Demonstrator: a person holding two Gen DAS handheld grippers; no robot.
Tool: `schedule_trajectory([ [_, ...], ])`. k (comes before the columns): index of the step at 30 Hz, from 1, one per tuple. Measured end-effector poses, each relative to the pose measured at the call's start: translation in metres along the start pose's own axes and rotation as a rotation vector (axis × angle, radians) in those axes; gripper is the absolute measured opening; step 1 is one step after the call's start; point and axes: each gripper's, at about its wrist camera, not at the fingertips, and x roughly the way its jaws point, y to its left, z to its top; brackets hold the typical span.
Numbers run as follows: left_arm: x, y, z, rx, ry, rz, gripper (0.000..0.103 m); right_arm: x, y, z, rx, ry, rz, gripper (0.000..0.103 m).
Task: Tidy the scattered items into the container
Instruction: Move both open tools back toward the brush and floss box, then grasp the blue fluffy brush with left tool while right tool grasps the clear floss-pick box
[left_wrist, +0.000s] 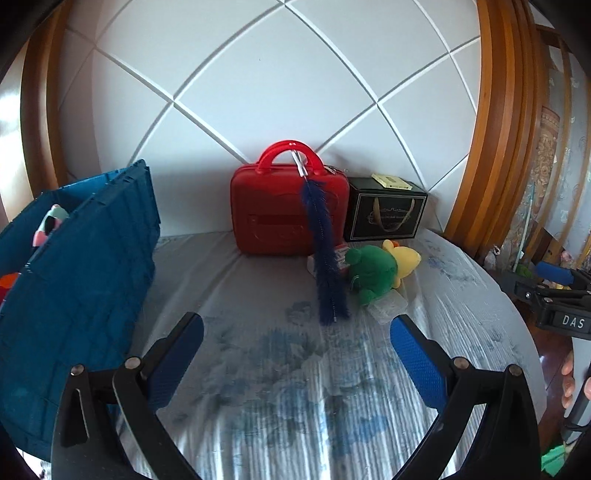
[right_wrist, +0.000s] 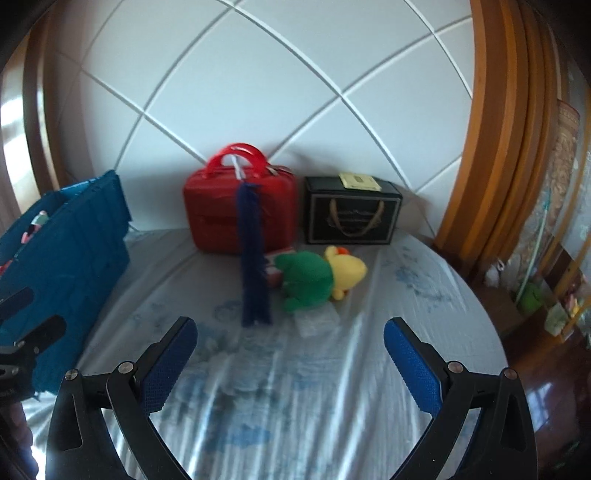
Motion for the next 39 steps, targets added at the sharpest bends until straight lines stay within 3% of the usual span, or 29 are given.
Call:
schedule_trajectory([
  [3,0.031,-0.023,0.002,-0.022,0.034,0.004,0.103,0.028,-0.038,0.001,0.023,0.046,0.015,0.102],
  [9,0.096,-0.047,0.007,0.004,0.079,0.037,0.103,0.084,-0.072,0.001,0.06,0.105,0.043,0.102],
  [20,0.258,-0.047,0.019,0.032,0.152,0.058,0.102,0.216,-0.082,-0.004,0.126,0.223,0.089,0.102],
  [28,0.368,-0.059,-0.006,0.043,0.206,0.04,0.093,0.3,-0.08,-0.04,0.161,0.289,0.113,0.103],
  [30,0.387,-0.064,-0.011,0.051,0.214,0.048,0.082,0.312,-0.078,-0.047,0.152,0.297,0.12,0.103],
  [32,0.403,-0.068,-0.018,0.065,0.254,0.058,0.041,0.32,-0.075,-0.053,0.132,0.308,0.128,0.103],
  [33,0.407,-0.068,-0.022,0.06,0.277,0.062,0.033,0.324,-0.073,-0.055,0.121,0.312,0.129,0.103],
  [34,0.407,-0.066,-0.026,0.048,0.29,0.061,0.027,0.326,-0.071,-0.056,0.11,0.316,0.134,0.103],
  [39,0.366,-0.066,-0.042,0.074,0.267,0.083,0.026,0.334,-0.065,-0.059,0.087,0.307,0.171,0.103],
])
